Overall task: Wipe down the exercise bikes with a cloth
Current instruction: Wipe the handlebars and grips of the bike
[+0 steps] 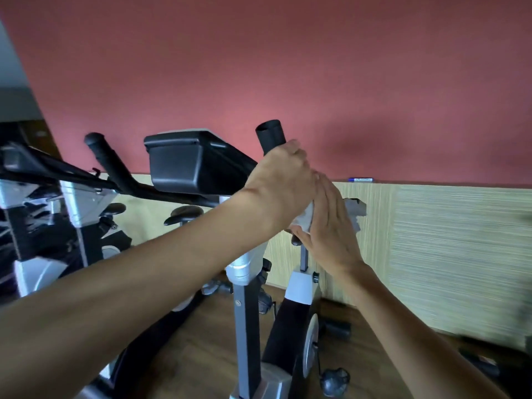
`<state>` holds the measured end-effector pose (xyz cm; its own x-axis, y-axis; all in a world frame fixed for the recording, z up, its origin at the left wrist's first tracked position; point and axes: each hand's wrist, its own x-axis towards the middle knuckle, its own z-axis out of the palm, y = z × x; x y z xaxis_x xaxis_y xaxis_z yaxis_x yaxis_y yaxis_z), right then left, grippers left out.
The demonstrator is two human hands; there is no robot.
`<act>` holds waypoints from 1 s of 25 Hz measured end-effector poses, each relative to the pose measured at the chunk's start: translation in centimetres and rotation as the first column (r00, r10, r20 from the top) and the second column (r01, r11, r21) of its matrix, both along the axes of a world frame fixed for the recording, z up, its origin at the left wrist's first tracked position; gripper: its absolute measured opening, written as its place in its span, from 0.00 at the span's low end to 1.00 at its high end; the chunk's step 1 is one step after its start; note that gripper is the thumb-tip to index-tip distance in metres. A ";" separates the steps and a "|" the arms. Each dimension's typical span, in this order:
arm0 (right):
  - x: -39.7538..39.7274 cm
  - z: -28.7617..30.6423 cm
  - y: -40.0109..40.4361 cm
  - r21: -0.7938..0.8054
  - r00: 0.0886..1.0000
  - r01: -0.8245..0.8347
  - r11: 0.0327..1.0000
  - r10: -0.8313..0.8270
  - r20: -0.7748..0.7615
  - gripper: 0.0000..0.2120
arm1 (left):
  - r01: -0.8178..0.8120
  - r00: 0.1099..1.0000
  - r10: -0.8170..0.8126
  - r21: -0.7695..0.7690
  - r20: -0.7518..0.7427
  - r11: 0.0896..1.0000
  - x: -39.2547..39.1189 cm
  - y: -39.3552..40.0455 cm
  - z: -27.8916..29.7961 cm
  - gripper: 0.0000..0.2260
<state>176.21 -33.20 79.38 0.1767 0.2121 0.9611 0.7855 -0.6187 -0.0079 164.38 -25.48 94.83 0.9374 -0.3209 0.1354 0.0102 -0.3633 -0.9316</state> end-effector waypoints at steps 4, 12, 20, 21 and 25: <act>2.5 -1.7 -1.2 -0.027 0.999 0.044 0.999 -0.044 0.017 0.44 | 0.035 0.998 -0.036 0.023 0.047 0.999 0.5 -0.4 -0.8 0.07; 4.2 -0.6 1.3 0.168 0.905 -0.015 0.986 -0.059 0.422 0.35 | 0.186 0.920 -0.221 0.135 0.325 0.973 1.4 1.1 -3.3 0.09; 10.3 -4.0 1.6 0.396 0.806 0.062 0.916 -0.279 0.521 0.35 | 0.301 0.759 -0.211 -0.046 0.616 0.952 3.4 1.5 -5.7 0.12; 9.4 -3.3 2.5 0.428 0.788 0.052 0.902 -0.301 0.537 0.37 | 0.323 0.735 -0.225 -0.038 0.640 0.946 3.7 1.8 -6.0 0.13; 9.9 -3.2 3.0 0.515 0.699 0.054 0.855 -0.401 0.592 0.36 | 0.403 0.680 -0.287 -0.017 0.674 0.915 4.2 2.5 -6.5 0.13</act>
<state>186.16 -30.18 76.20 -0.5506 -0.2044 0.8093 0.5208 -0.8418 0.1417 168.59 -23.01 88.29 0.4257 -0.5244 0.7374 0.4311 -0.5990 -0.6748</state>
